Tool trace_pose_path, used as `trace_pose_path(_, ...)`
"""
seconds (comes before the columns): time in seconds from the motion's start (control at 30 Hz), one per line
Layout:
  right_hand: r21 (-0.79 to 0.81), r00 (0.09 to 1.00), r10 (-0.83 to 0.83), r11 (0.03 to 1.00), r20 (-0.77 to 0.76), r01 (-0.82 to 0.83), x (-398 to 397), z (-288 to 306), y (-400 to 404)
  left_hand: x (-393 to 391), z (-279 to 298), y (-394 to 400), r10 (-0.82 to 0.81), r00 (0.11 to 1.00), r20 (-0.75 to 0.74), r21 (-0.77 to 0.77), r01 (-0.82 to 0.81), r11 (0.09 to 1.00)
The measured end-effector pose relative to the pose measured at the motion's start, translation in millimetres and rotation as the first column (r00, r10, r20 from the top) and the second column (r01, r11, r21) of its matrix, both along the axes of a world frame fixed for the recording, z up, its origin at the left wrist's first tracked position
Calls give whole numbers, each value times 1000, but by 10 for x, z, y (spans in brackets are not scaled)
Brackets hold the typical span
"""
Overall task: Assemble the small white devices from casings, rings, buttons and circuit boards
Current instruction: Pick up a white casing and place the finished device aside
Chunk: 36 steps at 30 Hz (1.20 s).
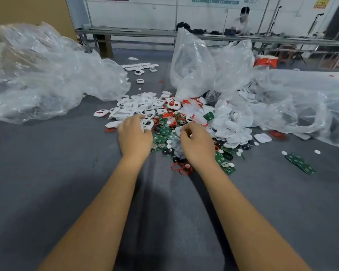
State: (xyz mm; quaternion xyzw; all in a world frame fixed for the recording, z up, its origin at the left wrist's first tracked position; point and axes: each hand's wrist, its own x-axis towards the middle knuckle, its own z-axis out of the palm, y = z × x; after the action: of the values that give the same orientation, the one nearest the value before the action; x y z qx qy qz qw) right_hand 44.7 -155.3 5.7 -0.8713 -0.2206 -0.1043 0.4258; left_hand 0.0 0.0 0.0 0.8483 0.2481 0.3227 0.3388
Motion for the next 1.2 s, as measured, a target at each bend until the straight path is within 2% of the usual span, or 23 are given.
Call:
trace_pose_path(0.07, -62, 994, -27, 997, 106, 34, -20, -31, 31, 54, -11, 90, 68, 985, -155, 116, -51, 992)
trace_pose_path(0.13, -132, 981, -7, 991, 194, 33, -38, -113, 24, 113, -69, 157, 80, 959, -270, 163, -36, 986)
trace_pose_path(0.2, -186, 966, 14, 982, 258, 35, -38, -154, -18, 153, -150, 146, 81, 950, -301, 204, -19, 979)
trace_pose_path(0.27, -201, 959, 0, 978, 285, 60, -11, -151, -46, 181, -185, 148, 103, 954, -283, 252, -30, 967)
trace_pose_path(0.37, -150, 969, -30, 986, 244, 68, 17, -139, -40, 209, -201, 169, 121, 947, -298, 323, -19, 946)
trace_pose_path(0.5, -107, 971, -38, 992, 235, 65, 53, -151, -44, 206, -206, 167, 132, 950, -282, 341, -30, 940)
trace_pose_path(0.67, -7, 981, -113, 993, 161, 116, 102, -120, -76, 110, -187, 140, 150, 988, -31, 382, -127, 915)
trace_pose_path(0.73, 37, 994, -77, 997, 83, 74, 111, -55, -130, 84, -186, 134, 124, 992, -1, 357, -115, 927)
trace_pose_path(0.8, 18, 991, 129, 992, -23, -128, 100, 47, -214, 84, -162, 150, 101, 995, 11, 310, -99, 946)
trace_pose_path(0.87, -86, 914, 356, 922, -194, -378, 48, 140, -280, 89, -131, 160, 41, 996, 77, 254, -60, 965)
trace_pose_path(0.93, -238, 836, 443, 817, -324, -525, -13, 169, -288, 87, -108, 138, -25, 987, 160, 140, 3, 990)
trace_pose_path(1.03, -434, 858, 414, 741, -305, -512, -30, 160, -238, 99, -103, 70, -67, 980, 188, 21, 65, 998)
trace_pose_path(1.13, -450, 878, 421, 755, -226, -478, -42, 166, -209, 102, -105, -45, -122, 977, 174, -59, 134, 989)
trace_pose_path(1.2, -466, 896, 428, 772, -121, -432, -54, 136, -194, 95, -91, -166, -155, 957, 243, -223, 211, 952)
